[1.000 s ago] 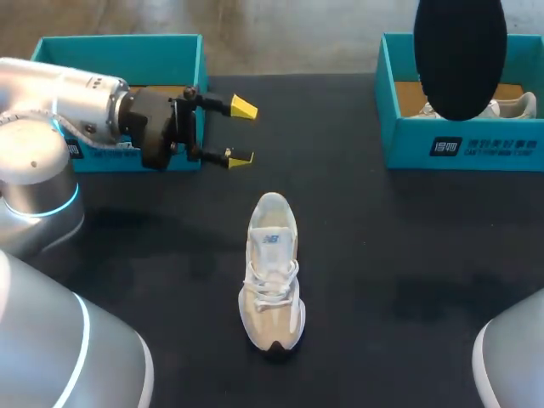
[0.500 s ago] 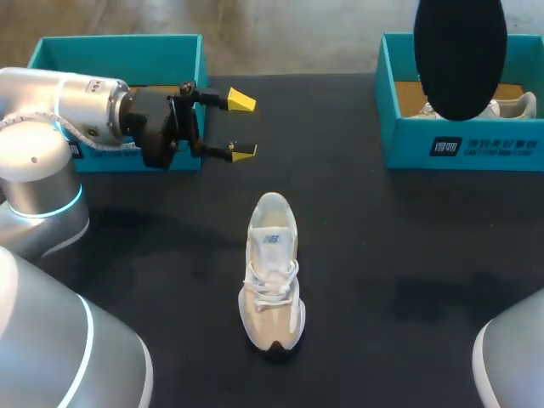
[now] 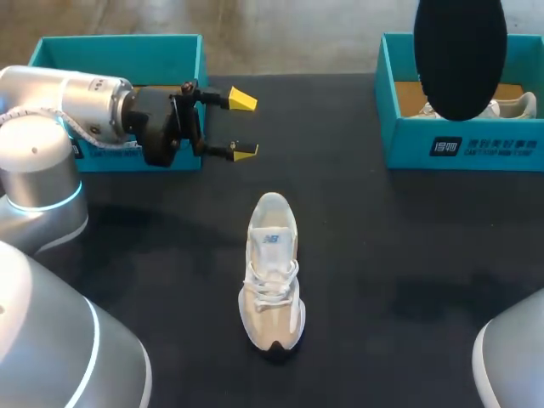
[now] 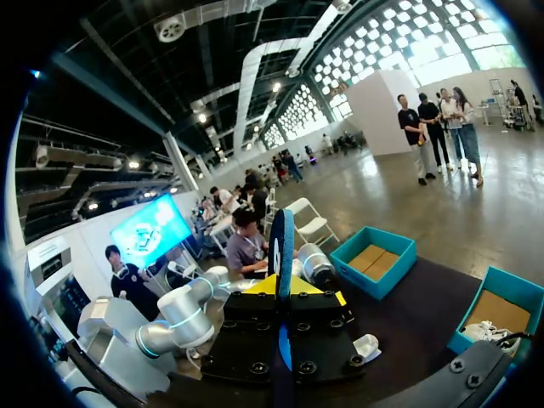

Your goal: Take the shoe out of the shoebox, open the shoe tongue, remove and reinsert the insole, then place the shoe into the shoebox

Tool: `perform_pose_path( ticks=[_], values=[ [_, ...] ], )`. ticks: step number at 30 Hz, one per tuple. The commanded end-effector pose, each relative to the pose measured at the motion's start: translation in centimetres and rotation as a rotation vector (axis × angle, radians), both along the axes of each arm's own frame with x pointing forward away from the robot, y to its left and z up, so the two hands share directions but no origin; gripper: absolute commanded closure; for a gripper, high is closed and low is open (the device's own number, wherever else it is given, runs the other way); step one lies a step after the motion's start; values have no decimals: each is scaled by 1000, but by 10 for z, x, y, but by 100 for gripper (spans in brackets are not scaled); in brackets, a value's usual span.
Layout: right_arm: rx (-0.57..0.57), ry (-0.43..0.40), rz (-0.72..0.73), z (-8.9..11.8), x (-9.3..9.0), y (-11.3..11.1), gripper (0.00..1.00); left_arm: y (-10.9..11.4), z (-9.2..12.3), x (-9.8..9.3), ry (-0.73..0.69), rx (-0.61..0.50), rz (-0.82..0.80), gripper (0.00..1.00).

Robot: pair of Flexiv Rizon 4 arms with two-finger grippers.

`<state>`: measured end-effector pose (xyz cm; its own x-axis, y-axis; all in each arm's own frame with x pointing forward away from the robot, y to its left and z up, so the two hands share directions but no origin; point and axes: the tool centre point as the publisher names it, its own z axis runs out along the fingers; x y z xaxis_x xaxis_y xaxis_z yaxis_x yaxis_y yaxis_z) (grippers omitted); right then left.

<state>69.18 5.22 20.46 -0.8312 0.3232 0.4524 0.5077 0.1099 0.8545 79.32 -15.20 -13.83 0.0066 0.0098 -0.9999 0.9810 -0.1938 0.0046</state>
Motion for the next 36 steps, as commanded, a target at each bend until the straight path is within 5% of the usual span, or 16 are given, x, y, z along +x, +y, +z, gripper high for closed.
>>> perform_pose_path(
  ticks=[1, 13, 22, 30, 36],
  values=[
    [-4, 3, 1, 2, 2, 1, 100, -1, -1, 0, -2, -1, 1, 0],
    [108, 496, 123, -32, 45, 16, 100, -1, -1, 0, -2, -1, 1, 0],
    [179, 684, 73, -52, 50, 29, 100, -1, -1, 0, -2, -1, 1, 0],
    [201, 726, -4, -74, 44, 33, 100, -1, -1, 0, -2, -1, 1, 0],
    [224, 842, 5, -102, 44, 37, 100, -1, -1, 0, -2, -1, 1, 0]
  ],
)
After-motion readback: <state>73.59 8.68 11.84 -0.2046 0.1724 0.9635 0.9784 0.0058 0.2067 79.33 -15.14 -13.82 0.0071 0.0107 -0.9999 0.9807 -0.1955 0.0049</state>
